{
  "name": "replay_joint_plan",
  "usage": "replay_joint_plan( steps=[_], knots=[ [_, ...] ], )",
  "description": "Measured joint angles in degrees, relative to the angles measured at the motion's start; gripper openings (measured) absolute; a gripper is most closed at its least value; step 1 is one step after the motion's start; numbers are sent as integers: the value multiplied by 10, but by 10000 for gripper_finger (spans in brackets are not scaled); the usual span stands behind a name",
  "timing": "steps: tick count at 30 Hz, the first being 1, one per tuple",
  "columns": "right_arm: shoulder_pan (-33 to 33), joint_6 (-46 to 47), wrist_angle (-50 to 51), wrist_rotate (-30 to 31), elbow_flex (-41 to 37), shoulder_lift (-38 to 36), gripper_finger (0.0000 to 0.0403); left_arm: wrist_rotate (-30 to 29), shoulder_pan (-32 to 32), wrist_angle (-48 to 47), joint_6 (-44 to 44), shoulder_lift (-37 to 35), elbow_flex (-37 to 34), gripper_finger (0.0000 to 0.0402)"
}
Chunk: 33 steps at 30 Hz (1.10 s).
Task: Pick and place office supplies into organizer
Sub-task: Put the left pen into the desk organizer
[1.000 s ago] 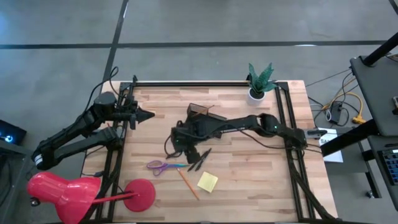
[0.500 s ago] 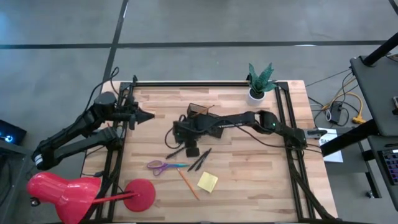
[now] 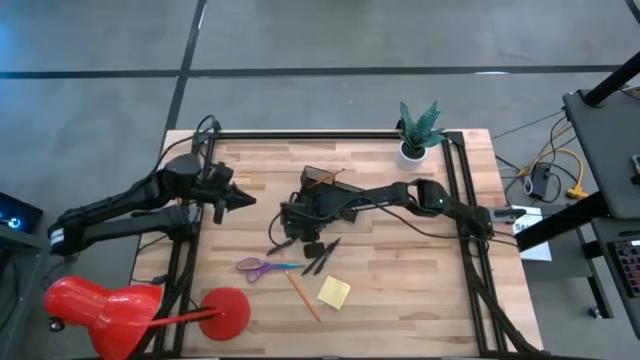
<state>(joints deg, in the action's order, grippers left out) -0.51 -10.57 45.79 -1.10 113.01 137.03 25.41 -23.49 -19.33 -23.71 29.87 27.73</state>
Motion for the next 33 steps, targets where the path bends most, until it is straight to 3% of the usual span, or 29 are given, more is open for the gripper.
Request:
replay_joint_plan(
  steps=[7,11,21,29,33],
  knots=[
    [4,-4,-35,4,-33,-1,76,-28,37,-3,58,-31,1,0],
    [7,-4,-47,-5,-43,-3,76,-28,48,-70,74,-58,1,0],
    [27,-16,-52,-46,-52,-3,16,-34,49,-220,31,-148,0,0],
    [33,-10,-66,-56,-74,-4,8,-34,49,-208,-29,-134,-28,0],
    [37,25,-75,-58,-77,-4,8,-21,58,-132,-35,-91,-72,0]
  ],
)
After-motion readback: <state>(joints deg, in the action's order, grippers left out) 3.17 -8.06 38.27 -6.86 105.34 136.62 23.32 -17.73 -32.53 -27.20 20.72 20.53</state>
